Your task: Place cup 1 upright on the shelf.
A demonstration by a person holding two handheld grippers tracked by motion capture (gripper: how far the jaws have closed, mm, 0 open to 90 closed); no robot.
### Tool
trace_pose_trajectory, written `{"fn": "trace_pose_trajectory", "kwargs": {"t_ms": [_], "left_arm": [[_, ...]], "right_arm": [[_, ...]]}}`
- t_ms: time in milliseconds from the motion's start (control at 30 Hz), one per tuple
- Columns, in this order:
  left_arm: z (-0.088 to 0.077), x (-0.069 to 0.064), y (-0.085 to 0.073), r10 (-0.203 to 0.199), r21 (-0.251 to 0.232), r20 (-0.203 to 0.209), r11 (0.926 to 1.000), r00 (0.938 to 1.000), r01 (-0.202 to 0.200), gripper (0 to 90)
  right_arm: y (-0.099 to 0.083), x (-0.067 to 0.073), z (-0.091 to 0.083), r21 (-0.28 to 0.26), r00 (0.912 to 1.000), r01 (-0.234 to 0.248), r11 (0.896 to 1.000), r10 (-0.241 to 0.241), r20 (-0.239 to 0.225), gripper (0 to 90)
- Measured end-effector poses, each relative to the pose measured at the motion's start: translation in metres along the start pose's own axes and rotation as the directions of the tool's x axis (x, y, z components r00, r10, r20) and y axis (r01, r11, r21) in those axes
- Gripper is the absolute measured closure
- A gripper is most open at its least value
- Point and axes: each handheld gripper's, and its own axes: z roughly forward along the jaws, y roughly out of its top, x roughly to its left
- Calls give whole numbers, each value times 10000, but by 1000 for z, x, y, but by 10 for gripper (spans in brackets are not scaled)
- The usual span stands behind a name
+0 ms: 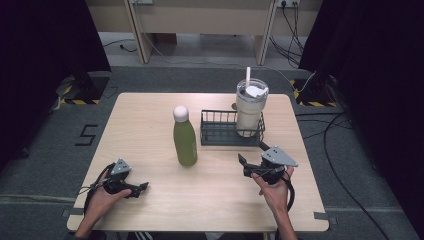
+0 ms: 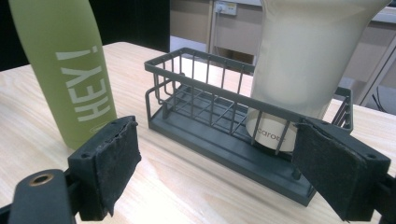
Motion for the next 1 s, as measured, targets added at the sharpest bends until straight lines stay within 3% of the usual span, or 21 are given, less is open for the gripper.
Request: {"fn": "trace_pose_trajectory", "kwargs": {"t_ms": [467, 667, 1000], "left_arm": [[0, 0, 0, 2, 1, 6, 10000, 10000, -2, 0], [0, 0, 0, 5, 0, 12, 10000, 10000, -5, 0], [0, 0, 0, 6, 1, 13, 10000, 10000, -6, 0]], "right_arm": [[-29, -2, -11, 519, 9992, -375, 9980, 380, -98, 150], [-37, 1, -12, 828, 9998, -193, 9964, 197, -32, 150], [-48, 5, -13, 1170, 9993, -261, 9928, 291, -245, 151]]}}
